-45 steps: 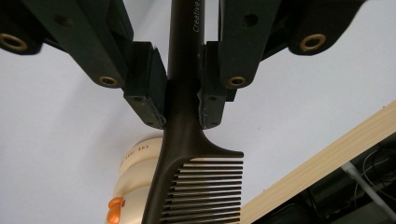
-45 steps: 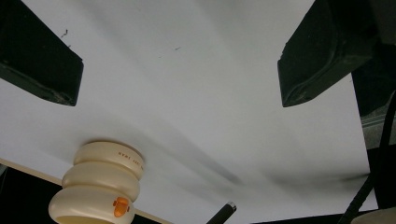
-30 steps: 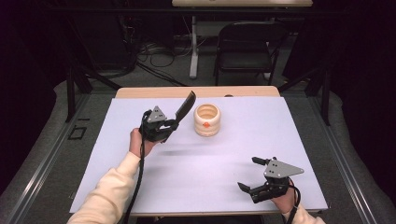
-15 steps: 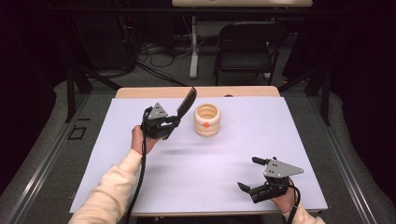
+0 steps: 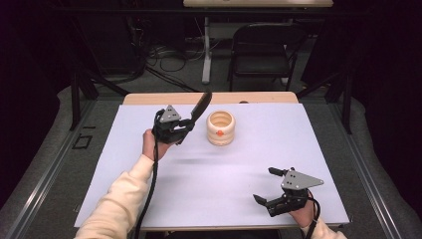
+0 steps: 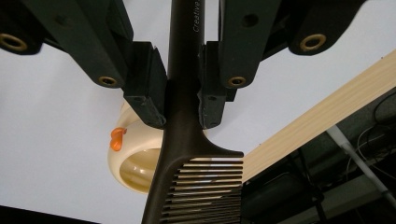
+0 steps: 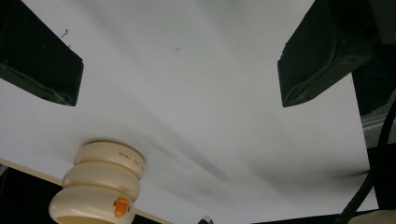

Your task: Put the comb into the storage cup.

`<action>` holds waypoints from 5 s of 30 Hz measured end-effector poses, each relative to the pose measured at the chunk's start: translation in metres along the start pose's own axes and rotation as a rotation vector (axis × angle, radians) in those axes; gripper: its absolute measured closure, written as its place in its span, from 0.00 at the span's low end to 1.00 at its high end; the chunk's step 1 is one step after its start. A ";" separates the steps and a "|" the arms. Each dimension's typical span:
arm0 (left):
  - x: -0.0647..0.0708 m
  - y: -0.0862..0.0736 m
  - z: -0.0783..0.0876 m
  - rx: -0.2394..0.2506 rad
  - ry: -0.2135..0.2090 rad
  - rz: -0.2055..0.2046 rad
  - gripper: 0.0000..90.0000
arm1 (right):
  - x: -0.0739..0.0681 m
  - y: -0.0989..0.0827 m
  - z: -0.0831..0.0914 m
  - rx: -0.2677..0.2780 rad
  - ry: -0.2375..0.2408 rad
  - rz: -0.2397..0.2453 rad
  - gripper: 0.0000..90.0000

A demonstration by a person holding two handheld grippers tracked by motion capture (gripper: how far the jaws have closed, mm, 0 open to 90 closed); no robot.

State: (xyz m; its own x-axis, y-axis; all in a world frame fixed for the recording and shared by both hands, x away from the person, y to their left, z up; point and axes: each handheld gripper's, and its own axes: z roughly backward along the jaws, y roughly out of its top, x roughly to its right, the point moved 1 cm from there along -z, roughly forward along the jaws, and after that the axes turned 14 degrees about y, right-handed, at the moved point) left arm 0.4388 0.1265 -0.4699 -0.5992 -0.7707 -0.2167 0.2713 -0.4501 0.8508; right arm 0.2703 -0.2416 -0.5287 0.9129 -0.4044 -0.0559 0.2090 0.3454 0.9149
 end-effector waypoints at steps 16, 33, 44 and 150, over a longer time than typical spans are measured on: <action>-0.002 0.010 -0.004 0.014 0.008 0.010 0.80 | 0.000 0.000 0.000 -0.003 0.002 0.000 0.00; -0.002 0.021 -0.007 0.027 0.012 0.009 0.80 | 0.000 0.000 -0.001 -0.004 0.003 -0.004 0.00; 0.001 0.030 -0.010 0.047 0.015 0.004 0.80 | 0.000 -0.001 -0.001 -0.006 0.005 -0.004 0.00; 0.026 0.088 -0.058 0.216 0.033 0.103 0.80 | 0.000 -0.001 0.000 -0.006 0.005 -0.008 0.00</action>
State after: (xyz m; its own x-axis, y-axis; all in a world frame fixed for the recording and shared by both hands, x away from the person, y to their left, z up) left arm 0.4914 0.0408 -0.4286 -0.5507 -0.8236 -0.1355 0.1600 -0.2635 0.9513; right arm 0.2702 -0.2418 -0.5297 0.9130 -0.4028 -0.0648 0.2180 0.3475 0.9120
